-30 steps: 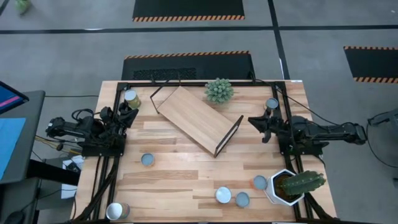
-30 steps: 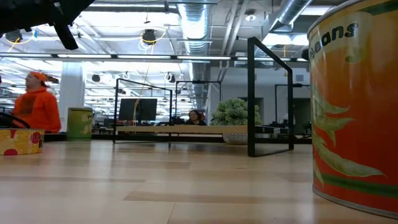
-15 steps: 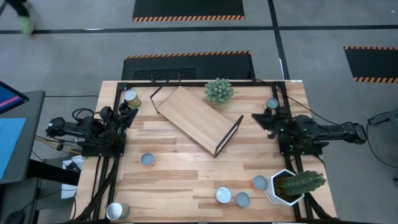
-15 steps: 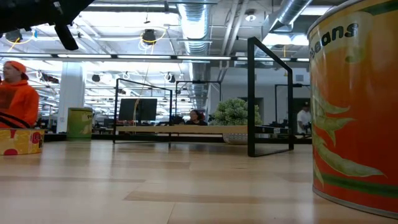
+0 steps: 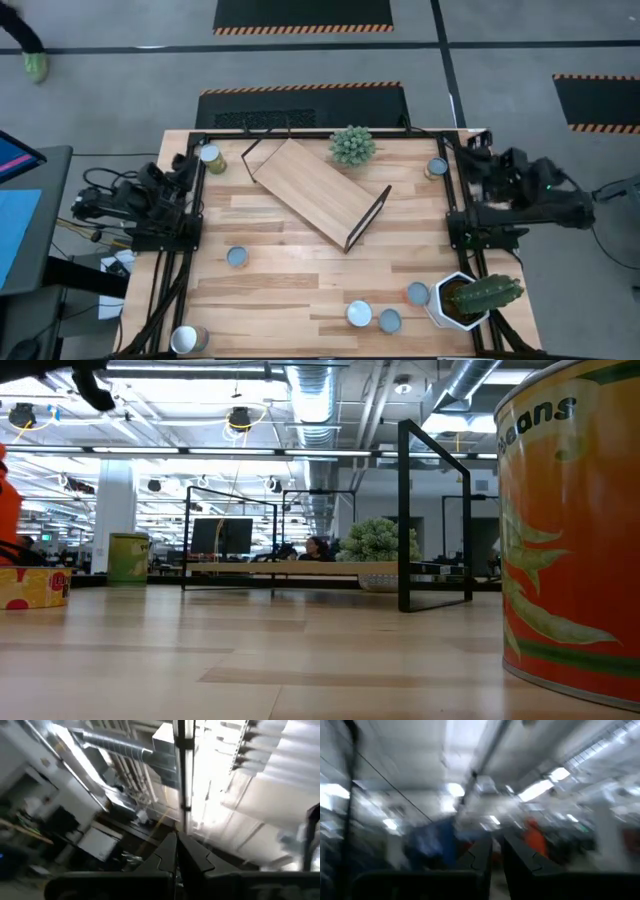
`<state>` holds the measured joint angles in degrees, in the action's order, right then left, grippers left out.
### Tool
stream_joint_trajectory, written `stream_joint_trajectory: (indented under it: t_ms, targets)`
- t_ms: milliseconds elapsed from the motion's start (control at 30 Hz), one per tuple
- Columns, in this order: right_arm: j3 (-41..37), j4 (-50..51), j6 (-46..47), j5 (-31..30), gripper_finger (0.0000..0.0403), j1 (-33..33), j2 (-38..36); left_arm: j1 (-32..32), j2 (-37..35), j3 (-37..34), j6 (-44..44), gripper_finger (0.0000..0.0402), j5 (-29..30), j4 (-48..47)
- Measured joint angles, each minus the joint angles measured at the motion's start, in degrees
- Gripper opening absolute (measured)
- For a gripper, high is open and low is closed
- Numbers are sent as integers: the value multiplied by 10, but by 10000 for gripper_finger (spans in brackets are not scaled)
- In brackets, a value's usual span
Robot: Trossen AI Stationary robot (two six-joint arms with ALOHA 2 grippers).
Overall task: Pick and place cans onto a shelf
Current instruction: Move the canned pears to the center of the table
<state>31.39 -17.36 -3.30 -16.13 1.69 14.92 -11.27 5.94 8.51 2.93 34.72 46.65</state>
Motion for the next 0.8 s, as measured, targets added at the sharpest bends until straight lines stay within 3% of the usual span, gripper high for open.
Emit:
stream_joint_trajectory:
  t_ms: [200,333,567,800]
  targets:
    - [177,383,66,-290,67,0,78,0,39,118,-56,1,144,-187]
    - [244,532,155,-380,67,0,110,0,70,205,-5,1,226,-373]
    - [274,708,255,-394,67,17,132,0,150,330,103,1,322,-646]
    - [276,787,342,-287,67,68,168,7,219,395,102,1,332,-718]
